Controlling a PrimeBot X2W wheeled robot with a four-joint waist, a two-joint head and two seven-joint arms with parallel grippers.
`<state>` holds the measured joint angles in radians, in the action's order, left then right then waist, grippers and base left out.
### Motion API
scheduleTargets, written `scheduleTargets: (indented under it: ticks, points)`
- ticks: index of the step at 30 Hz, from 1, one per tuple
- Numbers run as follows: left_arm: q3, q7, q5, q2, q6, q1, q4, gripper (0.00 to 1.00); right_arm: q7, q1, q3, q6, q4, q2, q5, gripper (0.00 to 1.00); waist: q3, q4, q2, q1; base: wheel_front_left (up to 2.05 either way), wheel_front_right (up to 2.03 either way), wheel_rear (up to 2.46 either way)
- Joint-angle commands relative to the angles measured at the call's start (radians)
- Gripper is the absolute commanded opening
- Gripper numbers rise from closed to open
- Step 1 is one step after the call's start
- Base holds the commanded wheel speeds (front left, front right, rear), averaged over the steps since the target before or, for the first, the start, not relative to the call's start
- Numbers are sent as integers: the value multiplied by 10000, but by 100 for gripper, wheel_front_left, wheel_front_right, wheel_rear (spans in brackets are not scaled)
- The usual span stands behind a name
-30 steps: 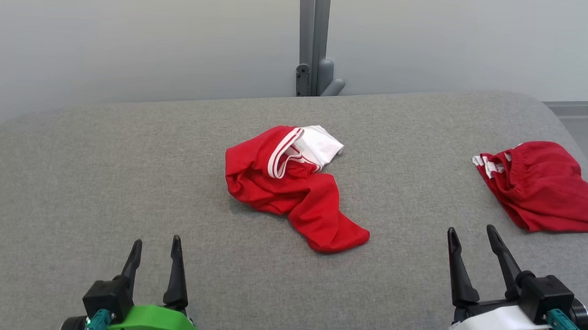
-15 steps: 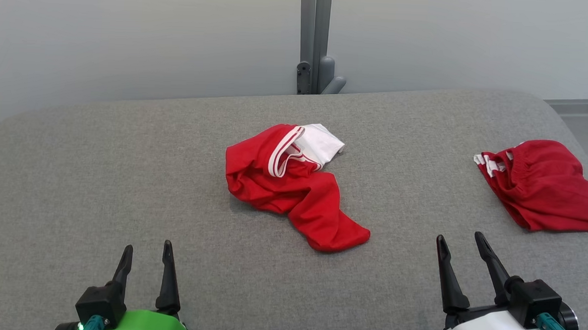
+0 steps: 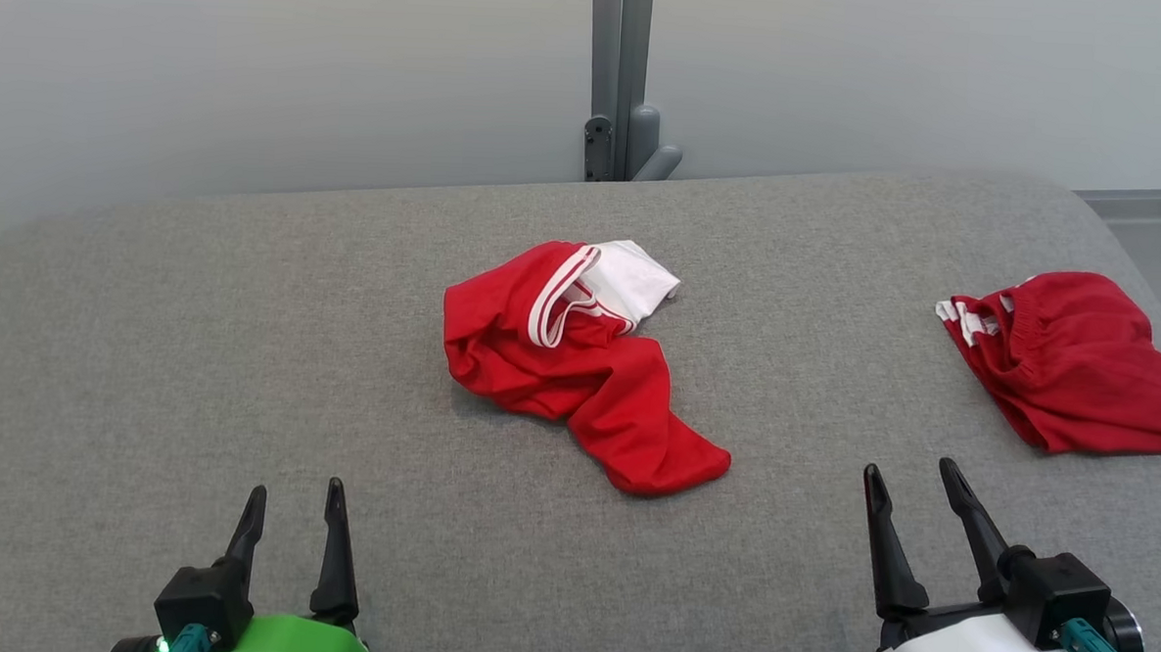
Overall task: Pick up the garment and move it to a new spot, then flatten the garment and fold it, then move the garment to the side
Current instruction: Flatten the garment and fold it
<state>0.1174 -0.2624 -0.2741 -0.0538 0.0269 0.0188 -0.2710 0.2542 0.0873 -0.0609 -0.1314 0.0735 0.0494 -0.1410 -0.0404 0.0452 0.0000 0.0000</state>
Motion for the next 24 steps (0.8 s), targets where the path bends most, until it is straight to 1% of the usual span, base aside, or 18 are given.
scheduleTargets:
  ticks: [1, 7, 11, 17, 21, 24]
  points:
    - [-34, -26, 41, 2, -21, 31, -27, 100, 68, -67, 14, 15, 20, 22, -81, 100, 5, 1, 0, 0, 0, 0, 0]
    - [48, -26, 133, 14, -103, -75, -118, 100, 69, -117, 28, 15, 56, 22, -94, 100, 72, -15, 0, 0, 0, 0, 0]
    - [425, -26, 410, 20, -366, -588, -284, 100, 82, -147, 51, 15, 68, 22, -75, 100, 202, -76, 0, 0, 0, 0, 0]
    - [1433, 51, 892, 22, -923, -1987, -974, 100, 90, -326, -5, 15, 92, 24, -57, 100, 504, -340, 0, 0, 0, 0, 0]
    - [2215, 244, 1055, 20, -1185, -3228, -1638, 100, 91, -532, -123, 15, 67, 22, -65, 100, 950, -732, 0, 0, 0, 0, 0]
    - [2901, 463, 982, 21, -1330, -4211, -2236, 100, 99, -721, -199, 15, 50, 21, -74, 100, 1361, -1131, 0, 0, 0, 0, 0]
